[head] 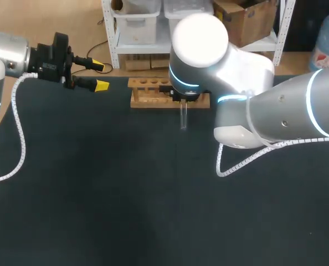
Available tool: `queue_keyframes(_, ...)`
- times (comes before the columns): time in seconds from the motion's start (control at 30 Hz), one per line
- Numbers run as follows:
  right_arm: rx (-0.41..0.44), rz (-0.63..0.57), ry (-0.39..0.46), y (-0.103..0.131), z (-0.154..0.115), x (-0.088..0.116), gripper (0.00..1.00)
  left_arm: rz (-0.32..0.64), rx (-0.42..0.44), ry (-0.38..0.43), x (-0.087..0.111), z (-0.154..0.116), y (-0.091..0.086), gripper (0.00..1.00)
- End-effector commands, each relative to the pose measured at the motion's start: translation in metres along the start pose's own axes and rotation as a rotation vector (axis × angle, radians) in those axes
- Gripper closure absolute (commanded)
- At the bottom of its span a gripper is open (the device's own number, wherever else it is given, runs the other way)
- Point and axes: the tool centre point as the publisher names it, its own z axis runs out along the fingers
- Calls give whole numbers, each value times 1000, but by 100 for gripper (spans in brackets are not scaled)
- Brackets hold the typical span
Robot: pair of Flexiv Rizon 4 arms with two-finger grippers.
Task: Grasp the test tube, adjust it, and insert it.
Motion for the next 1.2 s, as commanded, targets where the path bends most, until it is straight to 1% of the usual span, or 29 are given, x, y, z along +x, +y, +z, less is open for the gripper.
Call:
queue_keyframes(0.03, 16, 10, -19, -2, -16, 4, 100, 2, -1, -2, 1, 0, -1, 0)
queue_keyframes(0.27, 47, 28, -46, -1, -42, 3, 100, 2, -1, -2, 1, 0, -1, 0)
queue_keyframes(0.4, 54, 4, -59, 1, -58, 2, 100, 2, -1, -2, 1, 0, -1, 0)
queue_keyframes(0.77, 85, 9, -75, 3, -91, 10, 100, 2, -1, -2, 1, 0, -1, 0)
queue_keyframes(1.03, 92, 19, -94, 6, -112, 14, 100, 2, -1, -2, 1, 0, -1, 0)
queue_keyframes(1.2, 108, 27, -100, 2, -119, 16, 100, 2, -1, -2, 1, 0, -1, 0)
